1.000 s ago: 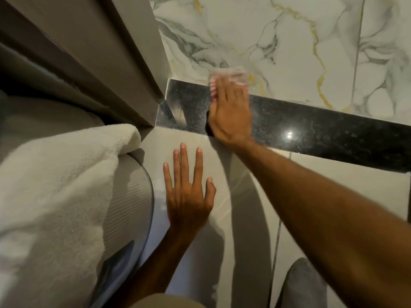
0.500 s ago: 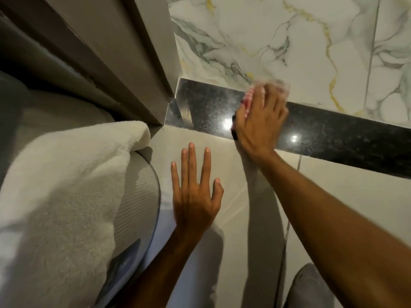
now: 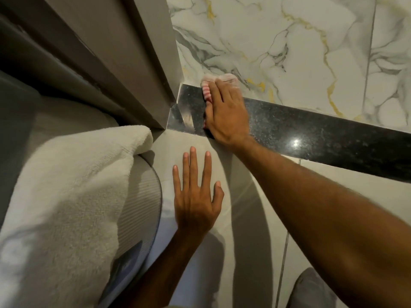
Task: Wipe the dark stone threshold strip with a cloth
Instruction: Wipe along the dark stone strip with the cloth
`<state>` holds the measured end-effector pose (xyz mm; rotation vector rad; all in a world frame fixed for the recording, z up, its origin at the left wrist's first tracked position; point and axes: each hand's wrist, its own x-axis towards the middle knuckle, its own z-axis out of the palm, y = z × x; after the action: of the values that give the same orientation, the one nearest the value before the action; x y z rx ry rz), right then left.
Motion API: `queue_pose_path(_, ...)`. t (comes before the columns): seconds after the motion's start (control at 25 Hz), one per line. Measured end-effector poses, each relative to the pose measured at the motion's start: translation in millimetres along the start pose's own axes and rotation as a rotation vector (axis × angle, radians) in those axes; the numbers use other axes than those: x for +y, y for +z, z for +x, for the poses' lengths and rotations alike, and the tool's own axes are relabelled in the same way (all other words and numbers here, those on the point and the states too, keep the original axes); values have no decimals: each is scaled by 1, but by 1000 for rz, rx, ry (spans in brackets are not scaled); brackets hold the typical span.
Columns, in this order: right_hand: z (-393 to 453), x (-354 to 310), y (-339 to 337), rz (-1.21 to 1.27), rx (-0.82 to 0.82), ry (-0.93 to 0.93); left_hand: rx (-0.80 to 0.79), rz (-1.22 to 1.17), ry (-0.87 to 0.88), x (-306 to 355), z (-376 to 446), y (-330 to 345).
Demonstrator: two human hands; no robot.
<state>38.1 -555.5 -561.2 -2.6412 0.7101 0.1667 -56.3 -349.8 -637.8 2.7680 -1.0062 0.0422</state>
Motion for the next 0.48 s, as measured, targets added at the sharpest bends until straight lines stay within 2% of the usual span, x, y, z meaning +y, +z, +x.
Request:
queue_pose_path(0.12,-7,14,-1,-8,154,148,-4,-22,-13,2,2,-1)
queue_pose_path(0.2,-6,5,7,-29,145,254,-6,-17,-8,2,2,-1)
queue_pose_path(0.32,4,-24,22,-47,15,54,-23,-24,-40,1,4,-1)
queue_pose_path(0.48,-26,-14,17,-7,-14,-137,-36,-20,-86,5,1,-8)
